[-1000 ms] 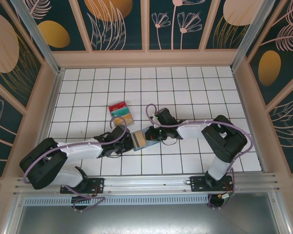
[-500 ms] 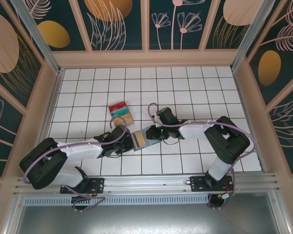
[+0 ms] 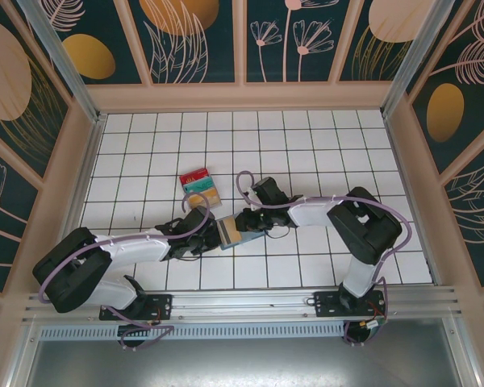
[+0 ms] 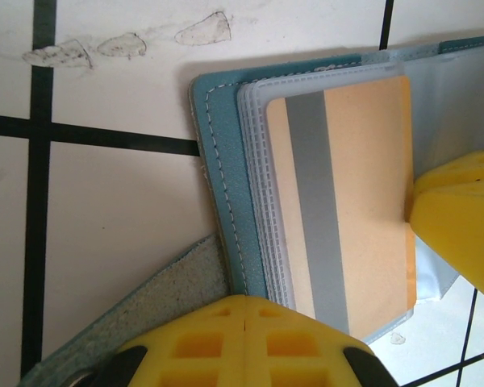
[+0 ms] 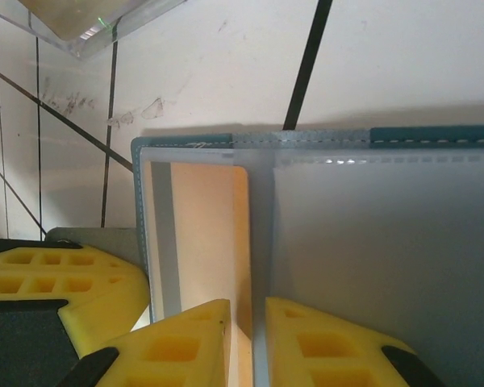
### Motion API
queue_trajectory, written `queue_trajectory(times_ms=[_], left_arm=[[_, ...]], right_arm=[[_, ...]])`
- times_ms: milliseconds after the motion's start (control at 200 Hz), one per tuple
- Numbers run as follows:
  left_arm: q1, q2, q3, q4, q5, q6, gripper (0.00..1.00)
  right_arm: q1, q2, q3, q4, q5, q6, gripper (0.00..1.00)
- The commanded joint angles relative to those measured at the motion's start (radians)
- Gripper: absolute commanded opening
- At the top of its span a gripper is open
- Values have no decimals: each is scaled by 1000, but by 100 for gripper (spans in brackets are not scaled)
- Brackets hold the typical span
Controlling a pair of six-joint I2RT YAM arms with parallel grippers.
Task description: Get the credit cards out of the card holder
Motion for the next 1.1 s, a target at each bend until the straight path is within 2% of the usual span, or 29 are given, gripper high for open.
queue_trajectory(times_ms=[0,70,225,500,826,981,1096], left_arm=[[-7,17,15,-24,23,19,0],[-6,19,17,-23,24,20,0],[-6,25,22,-20,26,23,0],[-7,25,18,-27,23,23,0],[-6,20,15,-30,22,20,0],[-7,21,15,-29,23,21,0],[-7,27,17,-25,30,22,0]], right_arm=[[13,28,19,-9,-19,-20,20],[16,29,14,-1,-33,-17,17],[17,19,6,11,-35,-6,0],[-13,-48,-26,-25,29,-18,0],[-70,-97,-79,-27,34,-27,0],[-71,-97,-71,-5,-7,-36,0],[-45,-92,-47,3,-9,-44,14]])
